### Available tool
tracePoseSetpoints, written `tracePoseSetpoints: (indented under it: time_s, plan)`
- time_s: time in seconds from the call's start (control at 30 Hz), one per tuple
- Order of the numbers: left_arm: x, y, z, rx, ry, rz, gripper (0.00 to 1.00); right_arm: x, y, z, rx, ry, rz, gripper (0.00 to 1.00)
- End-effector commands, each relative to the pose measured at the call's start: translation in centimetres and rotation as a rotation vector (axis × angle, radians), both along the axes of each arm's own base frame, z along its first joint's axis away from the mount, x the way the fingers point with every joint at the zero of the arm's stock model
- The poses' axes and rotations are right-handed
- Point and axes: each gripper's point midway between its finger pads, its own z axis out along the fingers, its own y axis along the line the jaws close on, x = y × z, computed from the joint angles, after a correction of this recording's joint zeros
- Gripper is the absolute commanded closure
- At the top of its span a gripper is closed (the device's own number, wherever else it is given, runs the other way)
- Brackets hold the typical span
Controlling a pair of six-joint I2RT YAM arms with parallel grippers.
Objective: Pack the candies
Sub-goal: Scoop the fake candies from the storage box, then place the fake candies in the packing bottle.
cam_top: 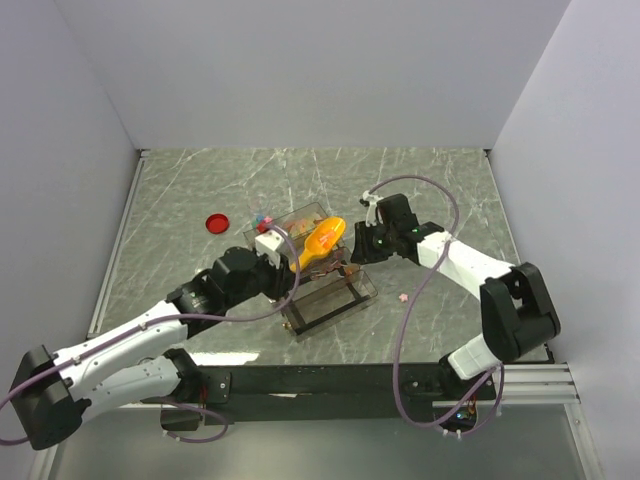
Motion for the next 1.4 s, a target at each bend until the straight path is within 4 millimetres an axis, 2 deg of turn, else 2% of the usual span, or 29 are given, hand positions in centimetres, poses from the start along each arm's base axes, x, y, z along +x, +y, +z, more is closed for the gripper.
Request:
tracePoseSetpoints:
  time_s: [0.0,0.03,0.13,0.17,0.2,0.33,0.47,0.67,0.8,0.93,1.23,1.37]
  plan:
    - [1.7,1.3,4.1,0.003,-0.073,0.059,0.99,0.0,-0.3,3.2,0.013,-0.074,-0.018,0.6]
    - [1.6,1.9,3.9,0.029,-0.062,0.065,0.99,-0.1,-0.4,3.4,0.016,-0.08,-0.018,0.56]
    - [2.7,3.4,5.1,0.057,-0.084,0.106,0.99,-0.4,-0.6,4.6,0.03,-0.111,-0.026,0.43]
    - [2.8,4.2,4.8,0.09,-0.078,0.115,0.99,-0.6,-0.7,5.3,0.041,-0.128,-0.028,0.39]
    - [3.5,5.2,5.4,0.098,-0.084,0.153,0.99,-0.8,-0.7,5.5,0.046,-0.134,-0.028,0.34]
    - [5.0,8.7,6.2,0.182,-0.096,0.25,0.99,-1.2,-1.1,6.8,0.064,-0.184,-0.04,0.23]
    - [6.6,12.5,7.3,0.27,-0.11,0.35,0.99,-2.0,-1.0,8.4,0.118,-0.238,-0.034,0.17]
    - [7.6,15.8,7.9,0.418,-0.113,0.407,0.99,-2.9,-0.7,9.6,0.179,-0.297,-0.018,0.12]
    - [8.0,16.6,7.7,0.517,-0.104,0.388,0.99,-3.6,-0.3,10.2,0.238,-0.322,-0.003,0.11]
    - [8.6,16.5,6.8,0.595,-0.085,0.329,0.99,-3.9,-0.1,10.6,0.262,-0.336,-0.001,0.1]
    - [10.3,17.5,5.9,0.73,-0.048,0.274,0.99,-4.8,0.7,10.5,0.252,-0.333,0.039,0.1]
    - [11.0,17.9,6.3,0.773,-0.056,0.273,0.99,-4.7,0.7,10.4,0.246,-0.334,0.039,0.1]
